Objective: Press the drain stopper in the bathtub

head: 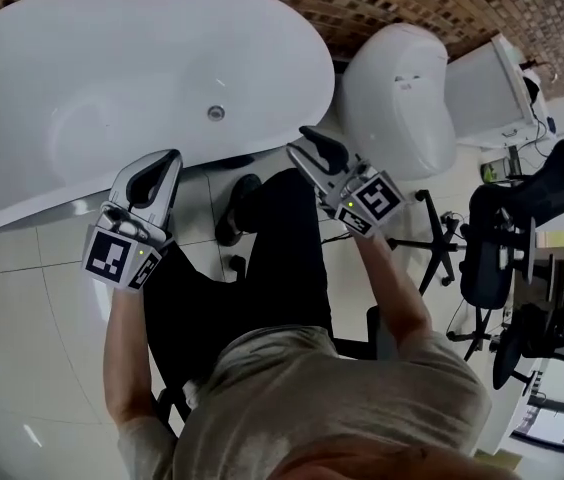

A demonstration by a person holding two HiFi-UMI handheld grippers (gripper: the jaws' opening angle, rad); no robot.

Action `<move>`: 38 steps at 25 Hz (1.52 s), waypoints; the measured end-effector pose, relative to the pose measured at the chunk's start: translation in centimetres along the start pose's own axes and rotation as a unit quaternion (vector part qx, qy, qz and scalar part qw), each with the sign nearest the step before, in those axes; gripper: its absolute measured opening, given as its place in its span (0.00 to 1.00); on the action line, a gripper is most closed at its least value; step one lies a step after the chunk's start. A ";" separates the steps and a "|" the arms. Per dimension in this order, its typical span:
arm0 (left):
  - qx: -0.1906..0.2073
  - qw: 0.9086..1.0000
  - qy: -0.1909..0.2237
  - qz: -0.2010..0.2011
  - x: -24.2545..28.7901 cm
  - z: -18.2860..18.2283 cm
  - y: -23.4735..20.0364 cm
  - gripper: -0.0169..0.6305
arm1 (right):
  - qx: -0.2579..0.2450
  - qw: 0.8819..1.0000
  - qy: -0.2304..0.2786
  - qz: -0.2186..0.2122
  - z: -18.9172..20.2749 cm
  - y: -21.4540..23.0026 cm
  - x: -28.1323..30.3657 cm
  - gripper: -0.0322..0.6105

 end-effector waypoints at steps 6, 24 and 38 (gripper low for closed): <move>0.022 1.000 -0.011 -0.006 2.4 1.4 -2.9 0.03 | -0.005 0.998 -0.066 -0.001 3.7 2.8 2.9 0.27; 0.082 0.993 -0.086 -0.010 20.3 10.6 -16.3 0.03 | 0.015 0.937 -0.334 -0.103 20.9 18.9 21.2 0.27; 0.254 0.957 -0.120 -0.066 21.2 12.9 -14.7 0.03 | -0.035 0.816 -0.521 -0.248 41.2 19.9 29.6 0.27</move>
Point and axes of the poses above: the fingertips, and each gripper's own axes: x forward along the fingers, y to its right, z out of its underside, the point moved 5 cm from there along -x, backward along the fingers, and after that the axes turned 13 degrees about -z, right-handed, at the moved point
